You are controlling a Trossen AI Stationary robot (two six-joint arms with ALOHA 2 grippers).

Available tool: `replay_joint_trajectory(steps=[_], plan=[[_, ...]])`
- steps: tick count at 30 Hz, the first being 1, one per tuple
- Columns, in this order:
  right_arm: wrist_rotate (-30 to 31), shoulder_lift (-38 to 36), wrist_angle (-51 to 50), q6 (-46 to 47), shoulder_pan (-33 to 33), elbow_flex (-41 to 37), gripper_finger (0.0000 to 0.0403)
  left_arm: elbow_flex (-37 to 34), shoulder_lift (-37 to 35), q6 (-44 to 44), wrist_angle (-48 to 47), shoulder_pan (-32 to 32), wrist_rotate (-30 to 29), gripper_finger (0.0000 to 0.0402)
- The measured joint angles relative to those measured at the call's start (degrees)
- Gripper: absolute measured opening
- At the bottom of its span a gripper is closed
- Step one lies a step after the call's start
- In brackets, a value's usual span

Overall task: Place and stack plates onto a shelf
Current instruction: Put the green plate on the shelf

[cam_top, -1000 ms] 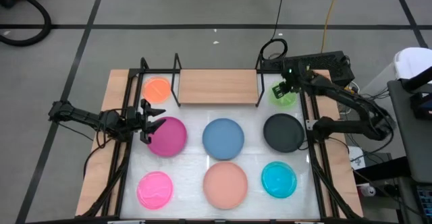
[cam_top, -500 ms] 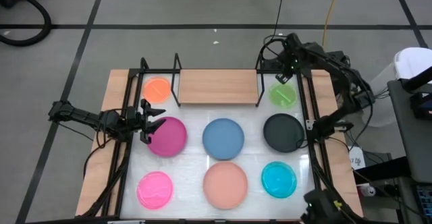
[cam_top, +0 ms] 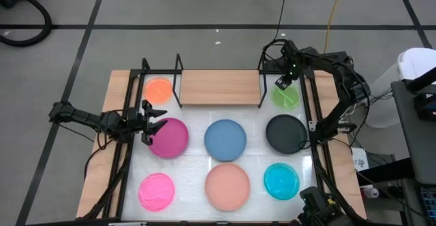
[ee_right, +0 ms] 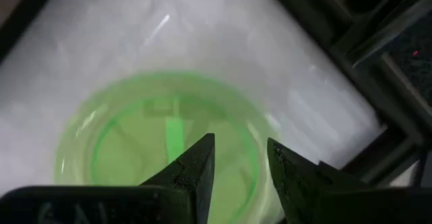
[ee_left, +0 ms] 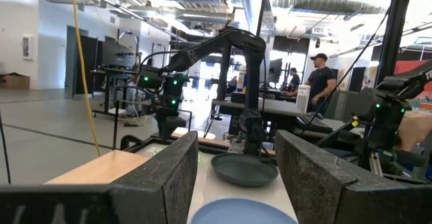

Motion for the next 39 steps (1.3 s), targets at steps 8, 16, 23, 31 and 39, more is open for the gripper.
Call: replay_joint_trajectory(steps=[8,16,23,31,39], plan=[[0.02,0.00,4.79,-0.25,-0.35,-3.38,0.0118,0.00,-0.01,0.00,0.01,0.02,0.01,0.0202],[0.13,0.00,8.72,0.15,-2.33,-6.38,0.0118,0.00,0.00,0.00,0.01,0.02,0.01,0.0202],[0.01,-0.01,12.17,1.75,-2.97,-7.95,0.0118,0.02,0.01,0.00,0.01,0.00,0.00,0.0202],[0.00,-0.02,12.35,3.33,-2.98,-8.00,0.0109,0.01,0.00,0.00,0.01,0.00,-0.01,0.0202],[-0.04,-0.07,14.82,4.43,-3.02,-11.31,0.0076,0.00,-0.01,0.00,0.01,0.02,0.00,0.0202]])
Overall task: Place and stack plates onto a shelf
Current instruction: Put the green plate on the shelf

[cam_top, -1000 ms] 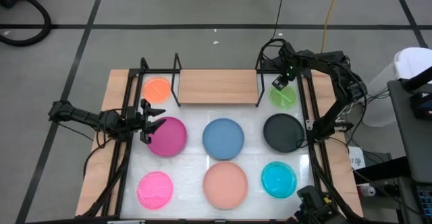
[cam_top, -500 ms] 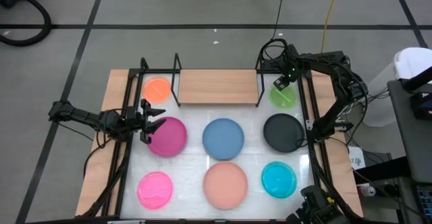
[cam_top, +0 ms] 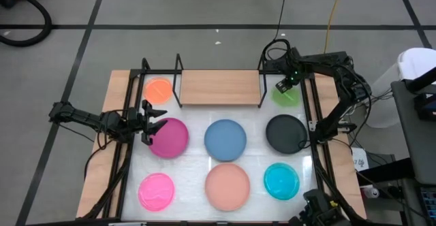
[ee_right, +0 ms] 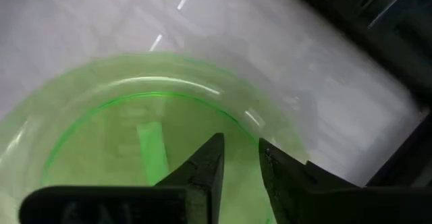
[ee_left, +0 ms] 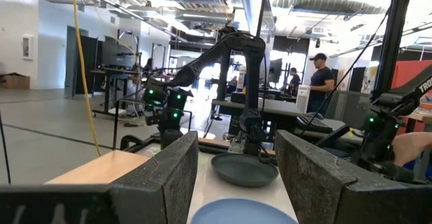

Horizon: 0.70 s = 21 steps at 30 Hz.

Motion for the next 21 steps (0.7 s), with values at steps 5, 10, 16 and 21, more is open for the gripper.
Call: replay_joint_trajectory(steps=[5,10,16,21], plan=[[0.05,-0.07,2.11,1.88,-0.09,-0.66,0.0073,0.00,0.01,0.00,0.00,-0.01,0.00,0.0202],[-0.01,-0.22,2.22,2.11,-0.24,-0.70,0.0073,0.00,0.02,0.00,0.00,-0.02,-0.01,0.0202],[-0.09,-3.47,3.30,4.60,-0.24,-0.75,0.0075,0.02,0.00,0.00,0.00,0.00,0.01,0.0202],[-0.24,-5.65,4.72,4.90,-0.22,0.26,0.0111,0.00,0.01,0.00,0.00,-0.02,0.01,0.0202]])
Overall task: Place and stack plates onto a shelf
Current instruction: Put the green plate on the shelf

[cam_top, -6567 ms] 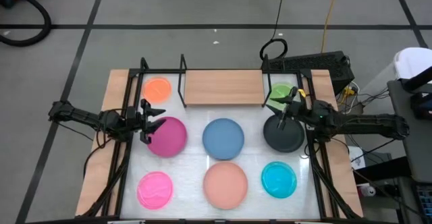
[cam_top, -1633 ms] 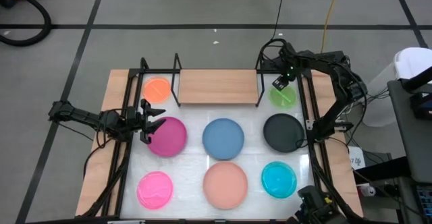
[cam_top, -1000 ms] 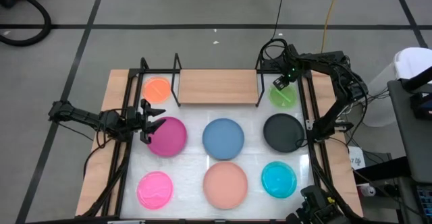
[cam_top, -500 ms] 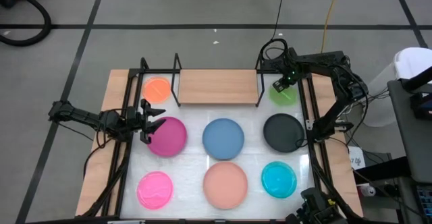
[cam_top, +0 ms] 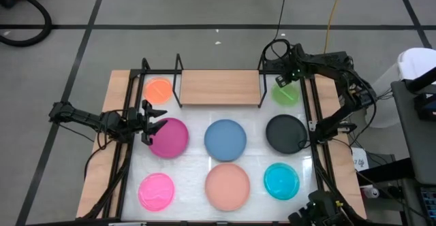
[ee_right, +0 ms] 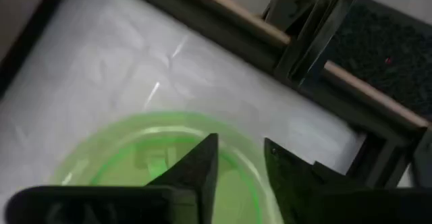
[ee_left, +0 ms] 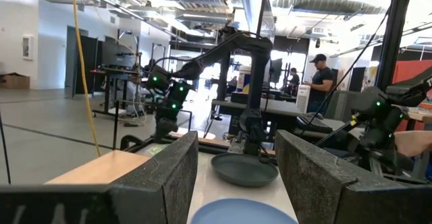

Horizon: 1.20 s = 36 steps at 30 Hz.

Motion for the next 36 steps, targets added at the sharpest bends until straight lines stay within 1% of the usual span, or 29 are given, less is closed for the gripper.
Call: replay_joint_trajectory(steps=[6,10,12,18,22,25,27,30,34,36], plan=[[-2.98,0.90,-1.02,0.26,0.00,3.08,0.0183,0.01,0.01,0.00,0.00,0.00,-0.02,0.0202],[-4.00,3.26,-5.91,-0.80,0.02,6.81,0.0208,0.01,0.01,0.00,0.00,0.01,-0.02,0.0202],[-5.73,4.96,-9.25,-2.12,0.29,9.07,0.0212,0.00,0.00,0.00,0.00,0.02,-0.02,0.0202],[-5.81,9.07,-14.18,-8.26,2.24,13.74,0.0209,0.00,0.01,0.00,0.00,0.00,-0.02,0.0202],[-5.65,10.68,-15.24,-16.57,3.22,14.01,0.0209,0.02,-0.01,0.00,0.00,0.00,-0.02,0.0202],[-5.35,11.89,-15.54,-21.07,4.25,14.01,0.0208,0.01,-0.01,0.00,0.00,0.00,-0.01,0.0202],[-3.11,12.44,-15.58,-23.62,5.42,14.01,0.0208,0.02,0.01,0.00,0.00,0.00,-0.02,0.0202],[-0.01,13.32,-15.96,-25.39,6.81,14.03,0.0208,0.01,0.01,0.00,0.00,0.01,-0.01,0.0202],[0.44,13.91,-17.02,-26.45,7.59,14.05,0.0208,0.01,-0.01,0.00,0.00,0.01,-0.01,0.0202],[1.62,13.87,-16.40,-24.39,7.93,14.05,0.0208,0.02,-0.01,0.00,0.00,0.00,-0.02,0.0202]])
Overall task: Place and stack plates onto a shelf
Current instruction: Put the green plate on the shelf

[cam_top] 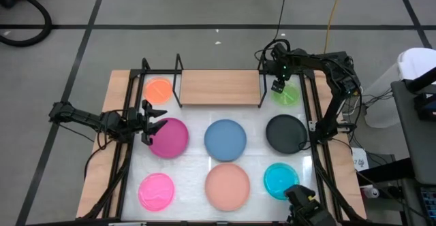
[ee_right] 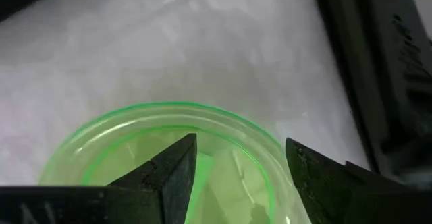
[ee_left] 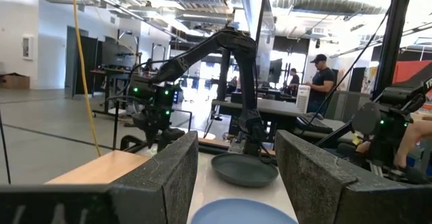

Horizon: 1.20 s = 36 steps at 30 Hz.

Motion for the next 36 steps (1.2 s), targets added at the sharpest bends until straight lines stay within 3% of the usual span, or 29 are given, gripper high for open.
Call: replay_joint_trajectory(steps=[7,17,20,29,36], plan=[[1.72,-0.30,0.99,22.33,0.15,1.80,0.0208,-0.02,0.00,0.00,0.00,0.00,0.01,0.0202],[1.90,-0.30,3.20,36.09,0.47,2.14,0.0208,-0.02,0.01,0.00,-0.01,0.01,0.00,0.0202],[1.77,-0.30,3.20,33.33,0.46,2.14,0.0208,-0.02,0.02,0.00,-0.02,0.02,0.02,0.0202],[-2.89,-0.30,3.18,4.26,2.23,2.14,0.0208,-0.02,0.00,0.00,0.00,0.00,0.01,0.0202],[1.78,-0.35,-1.15,-2.69,2.86,2.14,0.0208,0.00,0.00,0.00,-0.02,0.00,0.01,0.0202]])
